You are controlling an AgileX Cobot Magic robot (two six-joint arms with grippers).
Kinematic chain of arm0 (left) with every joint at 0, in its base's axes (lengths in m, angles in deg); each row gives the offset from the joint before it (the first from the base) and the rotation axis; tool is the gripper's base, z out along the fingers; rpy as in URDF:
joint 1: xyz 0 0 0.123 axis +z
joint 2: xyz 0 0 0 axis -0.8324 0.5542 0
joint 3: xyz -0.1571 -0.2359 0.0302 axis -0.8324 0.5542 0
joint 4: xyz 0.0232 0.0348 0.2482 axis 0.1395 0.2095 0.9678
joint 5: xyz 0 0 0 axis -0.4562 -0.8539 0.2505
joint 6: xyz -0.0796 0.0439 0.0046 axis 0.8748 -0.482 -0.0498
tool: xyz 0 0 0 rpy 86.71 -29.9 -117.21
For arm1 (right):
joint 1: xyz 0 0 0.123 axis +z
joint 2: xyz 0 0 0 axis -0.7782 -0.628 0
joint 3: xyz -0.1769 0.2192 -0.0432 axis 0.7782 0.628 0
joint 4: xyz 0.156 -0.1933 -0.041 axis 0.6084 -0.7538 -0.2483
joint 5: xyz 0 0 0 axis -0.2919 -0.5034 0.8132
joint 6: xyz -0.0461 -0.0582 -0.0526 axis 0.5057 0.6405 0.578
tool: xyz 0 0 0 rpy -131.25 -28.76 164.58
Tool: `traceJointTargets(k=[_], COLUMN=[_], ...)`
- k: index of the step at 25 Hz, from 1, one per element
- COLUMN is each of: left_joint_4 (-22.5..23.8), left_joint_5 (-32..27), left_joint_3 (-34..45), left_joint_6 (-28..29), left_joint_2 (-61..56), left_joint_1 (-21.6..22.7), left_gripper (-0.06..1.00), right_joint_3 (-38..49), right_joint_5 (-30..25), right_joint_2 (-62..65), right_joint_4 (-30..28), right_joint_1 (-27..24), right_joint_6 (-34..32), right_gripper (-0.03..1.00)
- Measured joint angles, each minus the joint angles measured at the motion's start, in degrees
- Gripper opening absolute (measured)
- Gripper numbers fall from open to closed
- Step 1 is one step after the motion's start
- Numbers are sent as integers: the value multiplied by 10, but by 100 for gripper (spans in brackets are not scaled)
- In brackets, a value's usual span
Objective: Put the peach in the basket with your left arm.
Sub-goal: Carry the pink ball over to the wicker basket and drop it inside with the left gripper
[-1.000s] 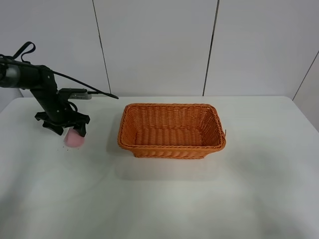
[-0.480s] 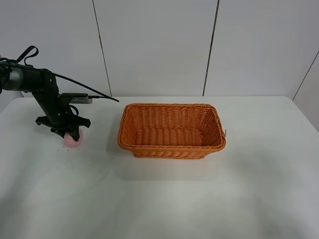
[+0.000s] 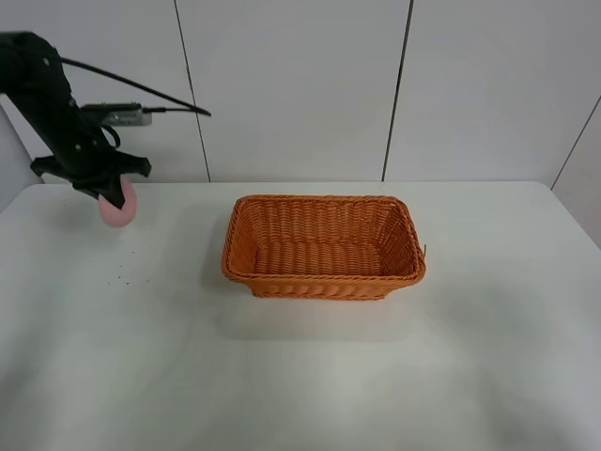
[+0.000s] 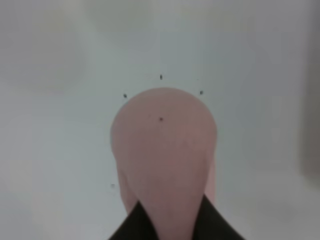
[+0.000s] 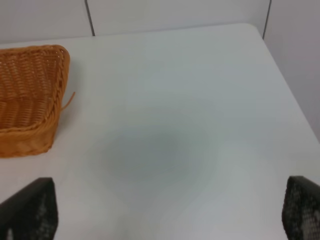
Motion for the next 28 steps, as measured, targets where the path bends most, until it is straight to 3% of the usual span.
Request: traceJointTargets(k=[7, 10, 15, 20, 28], left_joint_4=[1, -4, -13, -14, -14], left_joint_5=[-74, -84, -86, -80, -55], left_joint_3=[-67, -86, -109, -172, -285], left_joint_6=[14, 20, 29, 35, 48], left_joint_2=[-17, -17, -7, 63, 202], left_joint_1=[-21, -62, -166, -256, -333], left_gripper=[13, 13, 13, 13, 13], right_joint_3=[0, 0, 0, 0, 0], right_joint_5=[0, 0, 0, 0, 0], right_joint_2=[0, 0, 0, 0, 0], right_joint_4=[0, 0, 0, 0, 0], right_joint_1=[0, 0, 0, 0, 0], right_joint_6=[0, 0, 0, 0, 0], right_gripper=[69, 69, 69, 69, 69])
